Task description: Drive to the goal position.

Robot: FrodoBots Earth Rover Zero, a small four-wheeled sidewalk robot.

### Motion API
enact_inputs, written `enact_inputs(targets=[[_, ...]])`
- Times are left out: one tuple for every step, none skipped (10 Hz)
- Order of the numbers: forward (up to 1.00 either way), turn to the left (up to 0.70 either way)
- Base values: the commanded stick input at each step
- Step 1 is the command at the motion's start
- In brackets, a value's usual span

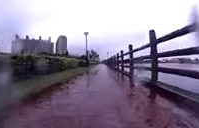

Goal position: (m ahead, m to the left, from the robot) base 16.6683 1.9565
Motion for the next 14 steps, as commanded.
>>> enact_inputs(targets=[[1.00, 0.00], [1.00, 0.00], [1.00, 0.00], [1.00, 0.00], [1.00, 0.00], [1.00, 0.00], [1.00, 0.00], [1.00, 0.00], [1.00, 0.00], [1.00, 0.01], [1.00, 0.09], [1.00, 0.19], [1.00, 0.17], [1.00, 0.02]])
